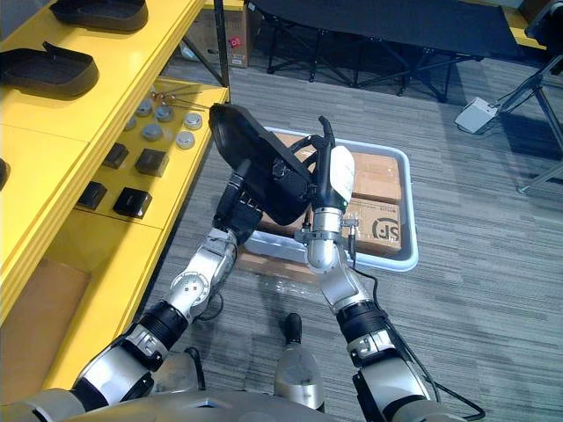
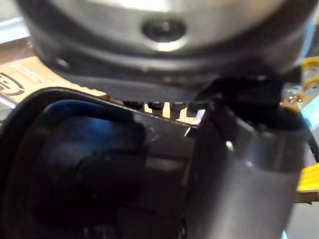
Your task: Walk over and take three plastic housings, then place them on the shelf
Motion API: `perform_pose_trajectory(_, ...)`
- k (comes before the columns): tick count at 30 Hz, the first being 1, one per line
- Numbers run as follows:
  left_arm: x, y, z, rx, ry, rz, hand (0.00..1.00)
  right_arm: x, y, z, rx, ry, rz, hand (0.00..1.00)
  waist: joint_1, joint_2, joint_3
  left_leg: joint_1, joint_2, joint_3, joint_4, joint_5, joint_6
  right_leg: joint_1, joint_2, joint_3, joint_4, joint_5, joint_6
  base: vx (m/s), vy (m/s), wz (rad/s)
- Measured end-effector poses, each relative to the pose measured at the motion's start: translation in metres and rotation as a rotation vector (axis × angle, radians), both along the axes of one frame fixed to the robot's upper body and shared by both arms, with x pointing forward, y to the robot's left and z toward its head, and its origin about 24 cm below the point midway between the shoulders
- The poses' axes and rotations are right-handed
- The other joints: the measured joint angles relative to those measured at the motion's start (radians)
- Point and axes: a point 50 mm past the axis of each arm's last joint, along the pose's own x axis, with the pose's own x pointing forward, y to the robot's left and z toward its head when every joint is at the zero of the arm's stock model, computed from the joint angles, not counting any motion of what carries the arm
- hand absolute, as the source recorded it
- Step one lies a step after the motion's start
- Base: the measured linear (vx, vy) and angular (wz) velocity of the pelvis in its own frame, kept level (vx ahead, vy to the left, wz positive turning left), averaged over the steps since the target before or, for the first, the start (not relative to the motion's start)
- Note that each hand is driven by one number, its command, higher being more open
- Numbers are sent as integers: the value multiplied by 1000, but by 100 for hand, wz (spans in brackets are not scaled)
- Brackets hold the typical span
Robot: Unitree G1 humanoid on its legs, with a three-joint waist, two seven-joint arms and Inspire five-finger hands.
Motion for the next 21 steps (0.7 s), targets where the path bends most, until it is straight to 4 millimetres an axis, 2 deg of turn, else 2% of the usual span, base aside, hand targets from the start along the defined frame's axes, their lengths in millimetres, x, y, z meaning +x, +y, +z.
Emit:
perform_pose_trajectory(5,-3,-6,-2,-10,14,-27,0,-3,10,0,21,-30,36,0,0,0,0,2,-2,-2,-1,1,1,3,-1,-1,0,0,0,0,0,0)
perform_pose_trajectory(17,-5,-5,-3,25,-21,-12,0,-17,32,-3,85,-58,107,0,0,-4,-2,19,-5,-5,-18,10,1,16,-4,-4,0,-1,-2,0,0,0)
perform_pose_trajectory(21,-6,-6,-3,33,-32,-9,0,-18,32,-4,110,-52,106,0,0,-9,-5,19,-6,-5,-19,10,1,16,-5,-5,-1,-1,-1,0,0,0)
